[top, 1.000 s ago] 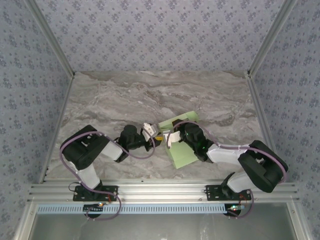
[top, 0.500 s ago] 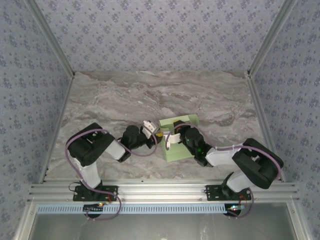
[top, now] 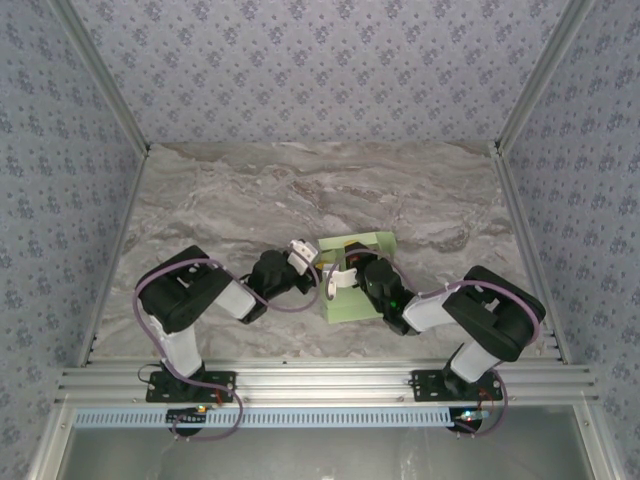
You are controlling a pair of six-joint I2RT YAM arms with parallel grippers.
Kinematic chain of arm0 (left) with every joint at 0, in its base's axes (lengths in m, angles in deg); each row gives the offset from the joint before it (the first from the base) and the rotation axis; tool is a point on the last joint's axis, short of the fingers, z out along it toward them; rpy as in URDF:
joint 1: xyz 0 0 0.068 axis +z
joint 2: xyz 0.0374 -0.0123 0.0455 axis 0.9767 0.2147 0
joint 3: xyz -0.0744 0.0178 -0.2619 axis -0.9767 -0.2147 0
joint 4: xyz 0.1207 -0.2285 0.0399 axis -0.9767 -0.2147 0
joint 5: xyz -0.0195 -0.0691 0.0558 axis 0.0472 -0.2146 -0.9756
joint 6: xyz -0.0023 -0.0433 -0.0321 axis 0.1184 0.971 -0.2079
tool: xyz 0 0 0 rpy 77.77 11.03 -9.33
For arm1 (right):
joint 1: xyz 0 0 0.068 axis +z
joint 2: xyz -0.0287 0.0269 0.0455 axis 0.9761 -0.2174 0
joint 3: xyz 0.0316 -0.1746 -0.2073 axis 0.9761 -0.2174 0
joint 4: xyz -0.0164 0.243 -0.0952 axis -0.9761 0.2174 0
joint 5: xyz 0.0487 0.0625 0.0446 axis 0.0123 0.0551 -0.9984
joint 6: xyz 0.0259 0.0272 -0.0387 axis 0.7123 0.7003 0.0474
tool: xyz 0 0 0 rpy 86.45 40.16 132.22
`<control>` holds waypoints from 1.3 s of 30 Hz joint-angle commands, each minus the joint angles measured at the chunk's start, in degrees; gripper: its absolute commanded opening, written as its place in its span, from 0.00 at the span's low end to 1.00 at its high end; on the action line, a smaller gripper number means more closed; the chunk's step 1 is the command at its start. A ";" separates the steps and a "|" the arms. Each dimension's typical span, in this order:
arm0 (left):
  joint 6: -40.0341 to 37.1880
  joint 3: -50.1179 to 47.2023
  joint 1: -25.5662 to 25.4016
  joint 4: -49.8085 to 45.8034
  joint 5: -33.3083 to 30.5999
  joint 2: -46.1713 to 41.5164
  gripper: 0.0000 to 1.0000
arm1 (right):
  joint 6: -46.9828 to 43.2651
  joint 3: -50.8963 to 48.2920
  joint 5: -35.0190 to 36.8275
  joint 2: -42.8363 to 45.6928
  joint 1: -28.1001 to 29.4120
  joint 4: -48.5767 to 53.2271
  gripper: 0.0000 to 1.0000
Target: Fold the paper box
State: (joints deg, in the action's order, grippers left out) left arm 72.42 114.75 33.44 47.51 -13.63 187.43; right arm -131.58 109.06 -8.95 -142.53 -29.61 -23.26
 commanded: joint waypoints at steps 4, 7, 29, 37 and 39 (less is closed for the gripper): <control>-2.84 3.51 -3.66 6.91 -6.71 3.80 0.50 | 2.74 -0.95 0.11 -0.61 2.32 -0.54 0.00; -3.94 3.42 -4.09 9.92 -9.85 5.54 0.49 | 4.37 -1.58 0.66 -0.43 3.09 -0.70 0.00; -7.39 4.16 -3.94 15.82 -12.90 9.59 0.16 | 16.34 -1.93 -0.40 8.26 5.99 7.75 0.10; -4.31 2.88 -0.61 15.82 -8.72 9.22 0.07 | 44.95 -4.70 -12.52 36.63 4.17 30.88 0.31; -4.34 2.88 0.07 15.83 -6.12 9.23 0.08 | 51.93 -5.23 -18.02 44.45 0.62 37.89 0.40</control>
State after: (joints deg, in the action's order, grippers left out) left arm 67.74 118.21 32.70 62.83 -23.95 197.13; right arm -94.68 105.15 -19.29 -104.48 -25.98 2.49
